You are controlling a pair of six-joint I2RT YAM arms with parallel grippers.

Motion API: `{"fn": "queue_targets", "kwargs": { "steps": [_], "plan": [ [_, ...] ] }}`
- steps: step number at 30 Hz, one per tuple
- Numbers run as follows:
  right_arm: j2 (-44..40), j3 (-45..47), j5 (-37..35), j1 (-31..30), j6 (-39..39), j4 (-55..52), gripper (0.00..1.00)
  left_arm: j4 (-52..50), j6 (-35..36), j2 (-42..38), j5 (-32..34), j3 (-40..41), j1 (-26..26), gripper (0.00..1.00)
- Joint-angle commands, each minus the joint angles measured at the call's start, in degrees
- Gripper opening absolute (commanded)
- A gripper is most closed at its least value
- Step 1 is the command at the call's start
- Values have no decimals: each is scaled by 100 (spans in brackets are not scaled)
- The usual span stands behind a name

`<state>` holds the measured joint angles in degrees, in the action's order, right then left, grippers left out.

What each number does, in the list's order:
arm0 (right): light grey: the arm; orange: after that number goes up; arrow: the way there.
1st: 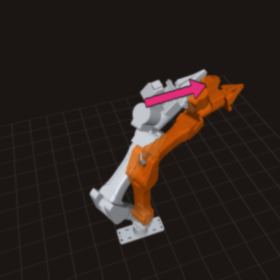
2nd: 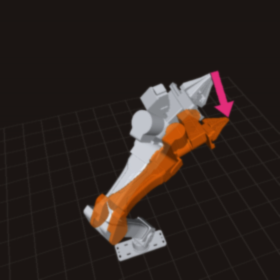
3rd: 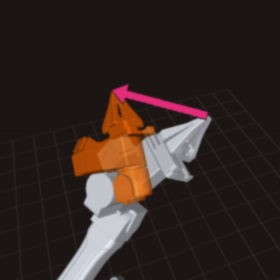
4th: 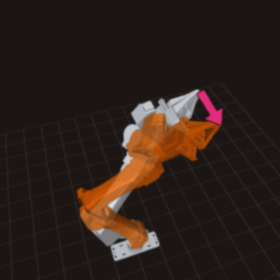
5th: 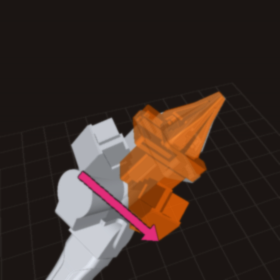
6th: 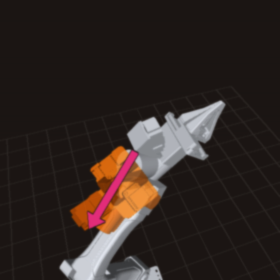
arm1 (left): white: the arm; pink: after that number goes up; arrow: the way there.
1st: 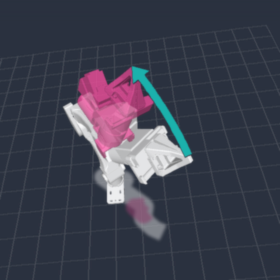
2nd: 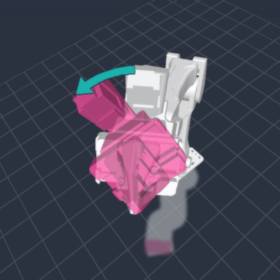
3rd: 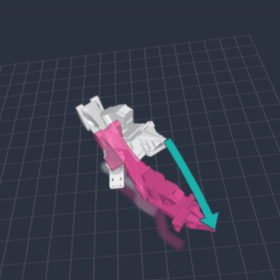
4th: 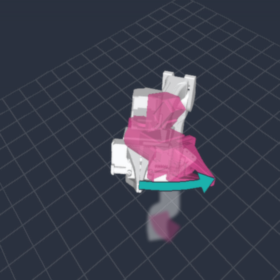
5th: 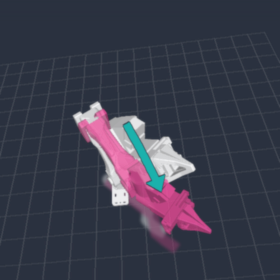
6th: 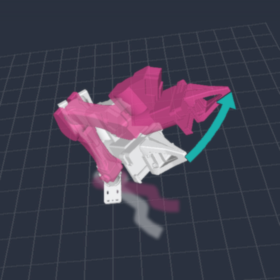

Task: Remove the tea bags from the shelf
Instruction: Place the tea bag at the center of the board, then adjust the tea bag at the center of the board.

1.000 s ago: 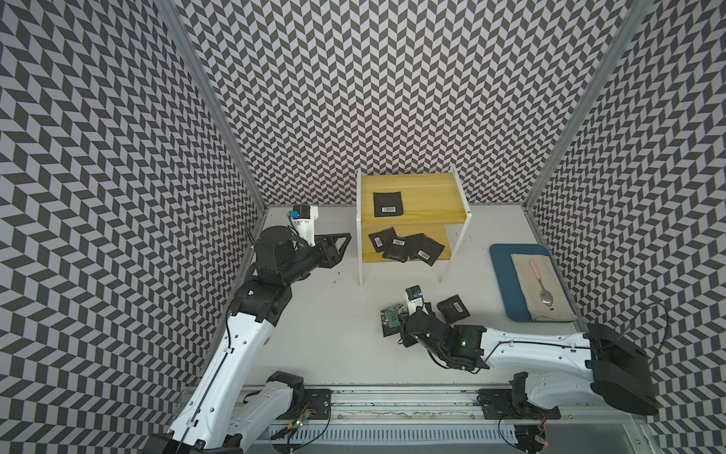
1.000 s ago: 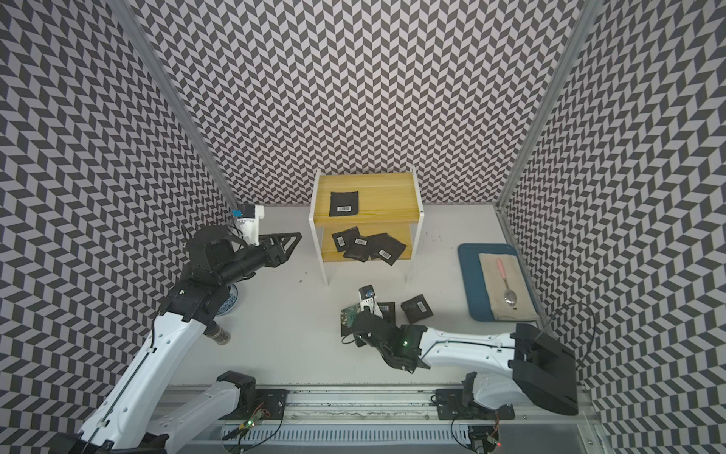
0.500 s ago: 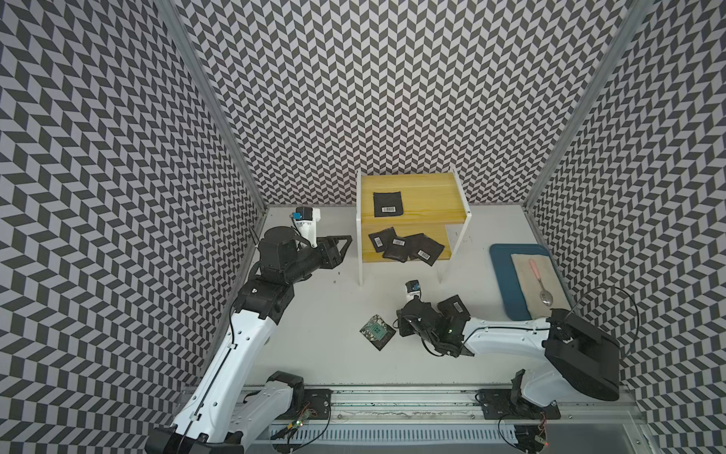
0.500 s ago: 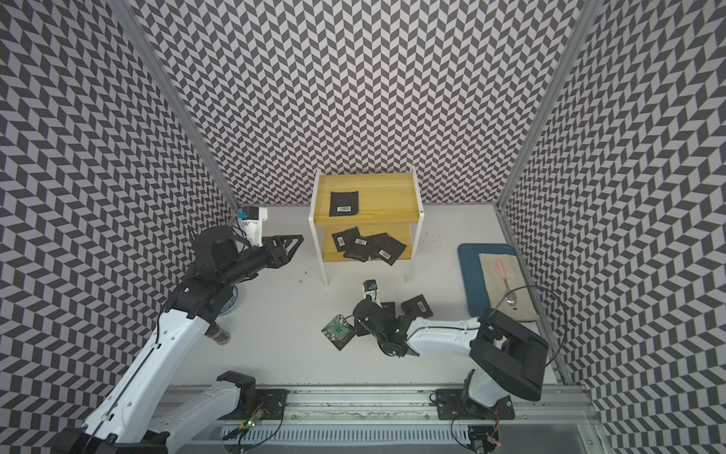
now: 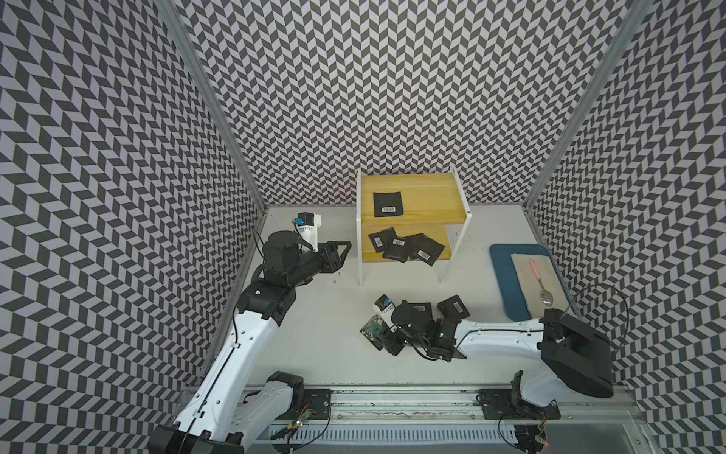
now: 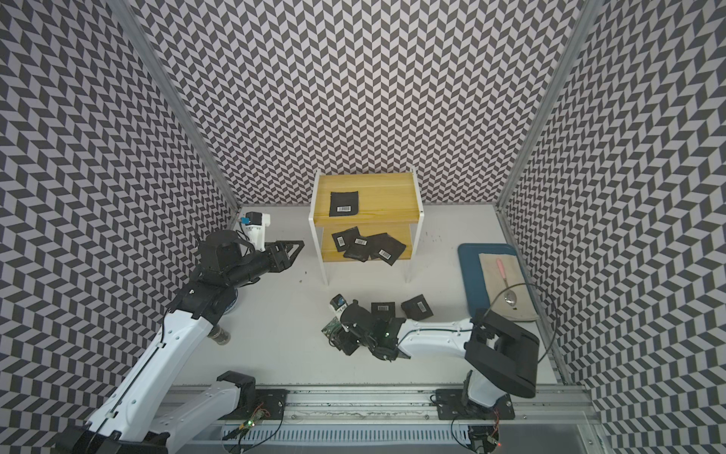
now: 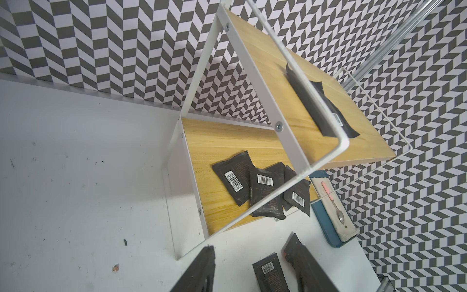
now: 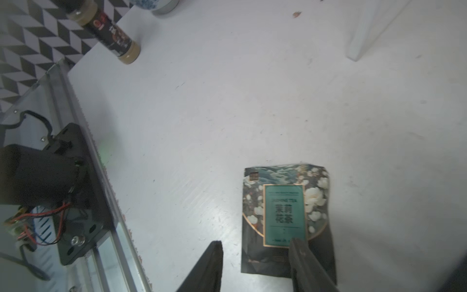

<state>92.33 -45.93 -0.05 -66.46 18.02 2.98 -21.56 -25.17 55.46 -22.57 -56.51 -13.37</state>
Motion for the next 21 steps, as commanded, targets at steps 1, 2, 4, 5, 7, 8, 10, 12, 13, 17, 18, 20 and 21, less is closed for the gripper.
{"fn": "queue_targets", "kwargs": {
  "steps": [1,2,4,5,7,8,10,12,13,17,18,20,21],
  "plan": [
    [360,-323,555,-130,-440,41,46,-35,47,-146,67,85,61,54],
    [462,-396,690,-138,-479,56,45,-48,54,-156,68,109,62,54],
    [699,-565,913,-149,-483,80,43,-80,69,-155,67,99,86,54],
    [810,-647,961,-148,-470,59,43,-93,78,-158,64,88,96,54],
    [1070,-825,977,-157,-457,-22,43,-111,84,-165,65,59,106,54],
    [1165,-890,997,-157,-464,-54,42,-111,82,-169,68,53,112,54],
    [1276,-948,964,-158,-412,-19,42,-128,91,-171,59,33,115,54],
    [1425,-1061,851,-158,-362,-82,42,-144,91,-178,59,43,123,54],
    [1508,-1137,787,-149,-325,-152,42,-146,91,-185,55,41,124,54],
    [1674,-1223,545,-51,-83,-182,42,-147,85,-198,32,26,124,54],
    [1667,-1201,464,-1,-8,-169,42,-147,84,-202,29,26,124,54],
    [1661,-1146,343,118,107,-158,42,-147,78,-202,14,31,121,54],
    [1660,-1125,310,179,139,-170,42,-148,79,-198,14,30,124,53]
  ]
}}
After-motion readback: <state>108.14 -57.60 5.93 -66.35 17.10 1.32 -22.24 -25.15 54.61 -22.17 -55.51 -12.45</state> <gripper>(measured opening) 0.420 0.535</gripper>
